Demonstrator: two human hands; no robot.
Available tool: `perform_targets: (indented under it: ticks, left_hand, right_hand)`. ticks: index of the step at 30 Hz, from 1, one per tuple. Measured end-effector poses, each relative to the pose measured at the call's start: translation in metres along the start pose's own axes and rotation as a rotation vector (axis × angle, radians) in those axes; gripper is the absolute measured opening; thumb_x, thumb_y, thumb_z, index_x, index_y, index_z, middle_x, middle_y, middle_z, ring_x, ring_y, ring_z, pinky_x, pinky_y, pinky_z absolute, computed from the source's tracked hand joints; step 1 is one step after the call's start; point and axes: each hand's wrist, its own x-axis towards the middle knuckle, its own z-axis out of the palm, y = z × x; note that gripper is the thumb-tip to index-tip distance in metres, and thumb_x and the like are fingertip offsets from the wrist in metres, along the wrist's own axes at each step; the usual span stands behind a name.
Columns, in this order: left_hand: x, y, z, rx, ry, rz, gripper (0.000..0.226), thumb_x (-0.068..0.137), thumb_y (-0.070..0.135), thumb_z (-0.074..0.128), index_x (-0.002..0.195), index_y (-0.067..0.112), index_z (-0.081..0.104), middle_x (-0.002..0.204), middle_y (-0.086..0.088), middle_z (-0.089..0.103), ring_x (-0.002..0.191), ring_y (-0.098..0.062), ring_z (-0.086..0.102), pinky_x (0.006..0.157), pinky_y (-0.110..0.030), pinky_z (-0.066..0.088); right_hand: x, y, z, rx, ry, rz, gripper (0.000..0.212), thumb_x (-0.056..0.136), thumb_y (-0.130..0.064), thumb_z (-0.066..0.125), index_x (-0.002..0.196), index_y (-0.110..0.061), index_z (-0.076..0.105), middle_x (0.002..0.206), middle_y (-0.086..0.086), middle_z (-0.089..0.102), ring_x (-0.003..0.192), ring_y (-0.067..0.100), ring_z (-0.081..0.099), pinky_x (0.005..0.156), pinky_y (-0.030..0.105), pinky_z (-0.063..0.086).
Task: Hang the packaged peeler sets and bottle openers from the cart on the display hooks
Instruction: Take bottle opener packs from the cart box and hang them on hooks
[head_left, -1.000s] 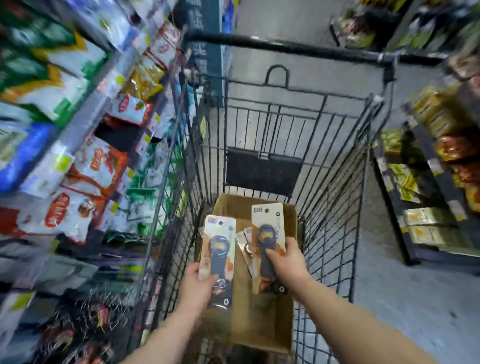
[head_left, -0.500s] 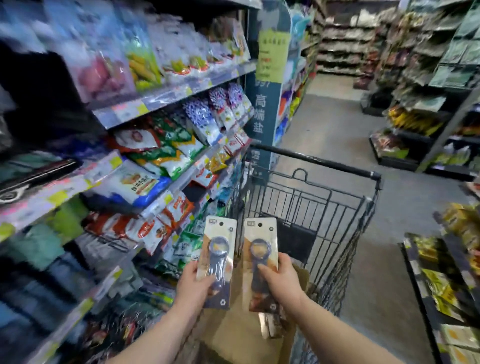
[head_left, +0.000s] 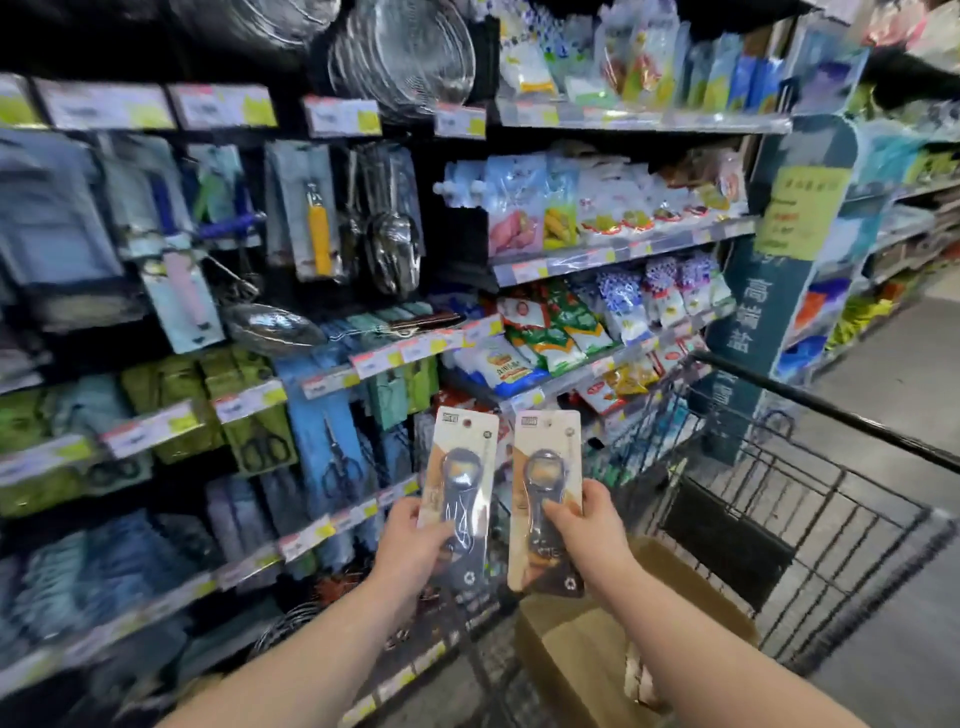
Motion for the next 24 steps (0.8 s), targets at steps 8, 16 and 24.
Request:
perform_targets:
  ticks: [8, 16, 24]
  left_hand:
    - [-0.056, 0.018, -0.128, -0.117, 0.282, 0.099, 0.02, 0.083, 0.002, 0.062, 0.093, 0.017, 0.054, 0.096, -0.013, 0.066, 0.079, -0.026, 0.066, 0.07, -0.04, 0.057]
    - [-0.122, 0.013, -0.296, -0.171, 0.521, 0.144, 0.018, 0.082, 0.002, 0.06, 0.087, 0.016, 0.052, 0.09, -0.014, 0.065, 0.078, -0.031, 0.065, 0.075, -0.048, 0.056]
    - [-0.209, -0.003, -0.499, -0.218, 0.68, 0.188, 0.018, 0.08, 0.005, 0.059, 0.098, 0.006, 0.056, 0.083, -0.02, 0.069, 0.062, -0.025, 0.065, 0.058, -0.036, 0.052]
  right_hand:
    - [-0.057, -0.069, 0.093, -0.001, -0.235, -0.158, 0.028, 0.086, -0.017, 0.062, 0.111, -0.014, 0.05, 0.095, 0.003, 0.066, 0.084, 0.023, 0.066, 0.074, 0.04, 0.055]
    - [-0.142, -0.132, 0.232, -0.024, -0.435, -0.266, 0.039, 0.089, -0.019, 0.06, 0.122, -0.006, 0.044, 0.111, 0.02, 0.061, 0.088, 0.029, 0.062, 0.078, 0.041, 0.052]
    - [-0.277, -0.188, 0.396, 0.066, -0.667, -0.372, 0.025, 0.089, -0.012, 0.059, 0.111, -0.005, 0.05, 0.094, 0.007, 0.063, 0.083, 0.021, 0.061, 0.073, 0.027, 0.052]
